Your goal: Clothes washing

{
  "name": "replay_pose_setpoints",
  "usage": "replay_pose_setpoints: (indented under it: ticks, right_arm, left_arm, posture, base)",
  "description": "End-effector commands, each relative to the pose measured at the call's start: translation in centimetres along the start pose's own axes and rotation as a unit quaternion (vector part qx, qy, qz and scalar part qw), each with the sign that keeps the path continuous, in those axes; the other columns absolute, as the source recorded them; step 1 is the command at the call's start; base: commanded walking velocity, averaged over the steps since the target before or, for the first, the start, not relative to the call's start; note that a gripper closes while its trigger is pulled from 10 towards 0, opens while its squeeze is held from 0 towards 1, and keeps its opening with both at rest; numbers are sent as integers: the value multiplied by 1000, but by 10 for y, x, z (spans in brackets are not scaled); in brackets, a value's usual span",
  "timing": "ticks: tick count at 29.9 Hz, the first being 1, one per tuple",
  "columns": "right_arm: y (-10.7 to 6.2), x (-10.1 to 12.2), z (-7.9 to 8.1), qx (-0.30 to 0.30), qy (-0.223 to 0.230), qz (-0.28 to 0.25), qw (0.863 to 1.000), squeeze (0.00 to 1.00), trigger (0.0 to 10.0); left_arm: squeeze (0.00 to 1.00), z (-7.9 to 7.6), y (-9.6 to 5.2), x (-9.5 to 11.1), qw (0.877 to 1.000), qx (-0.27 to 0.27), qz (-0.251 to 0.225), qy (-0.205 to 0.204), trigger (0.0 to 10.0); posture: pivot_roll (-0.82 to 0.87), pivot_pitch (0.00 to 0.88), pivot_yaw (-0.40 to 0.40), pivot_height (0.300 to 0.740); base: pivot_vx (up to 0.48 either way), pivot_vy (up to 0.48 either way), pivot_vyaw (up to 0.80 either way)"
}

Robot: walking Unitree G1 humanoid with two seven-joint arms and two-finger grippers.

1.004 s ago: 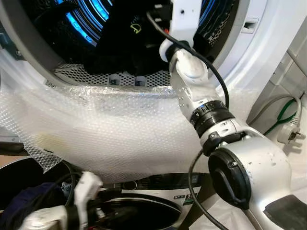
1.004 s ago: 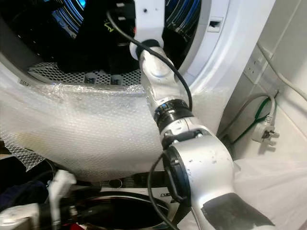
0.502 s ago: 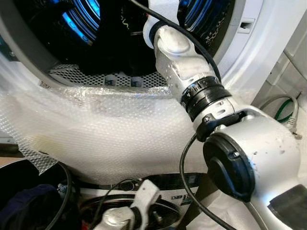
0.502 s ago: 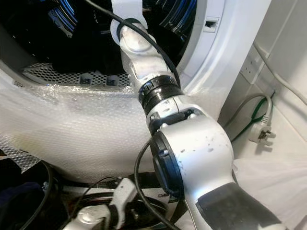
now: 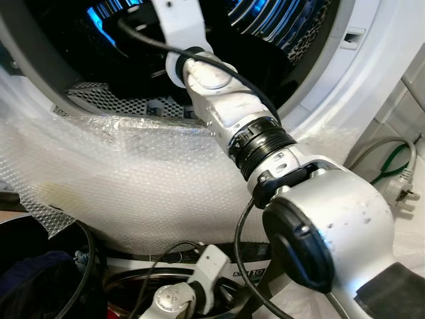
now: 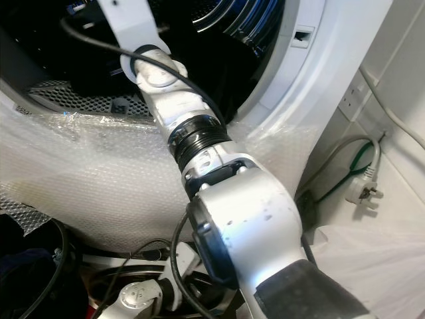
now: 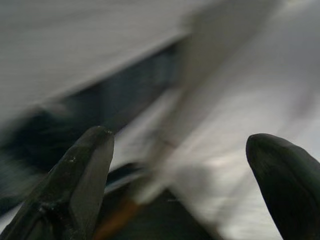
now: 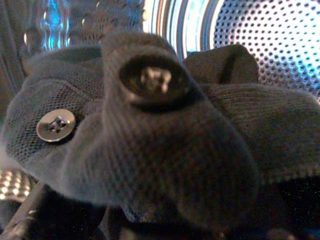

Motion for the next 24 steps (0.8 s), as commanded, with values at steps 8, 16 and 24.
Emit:
replay_pose_setpoints:
  ticks: [8,16,24]
  right_arm:
    - [-6,-5,-42,-94,-2,5,996,0,10000]
    - [-8,-14,-49,-113,12,23,993,0,10000]
    - [-7,-15,-47,-103,13,19,994,0,10000]
  left_arm:
    - [0,42,-30,-32,983,168,72,13,10000]
    - [0,42,-51,-42,978,187,84,24,10000]
    - [0,40,-49,-40,978,188,83,22,10000]
  posture:
    - [144,0,-26,740]
    - [190,0,18,740]
    - [190,0,14,740]
  base:
    - [0,0,0]
    - [0,0,0]
    - [0,0,0]
Point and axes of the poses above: a point about 5 cm out from each wrist's last joint towards the gripper, its own y axis pointing out of the wrist towards the gripper, its own x axis along the axis of the wrist's last joint, z = x × y, the point moved 1 cm from there along y, pointing out of the wrist towards the gripper, and after that the axes turned 12 degrees about y, right-handed, at the moved point
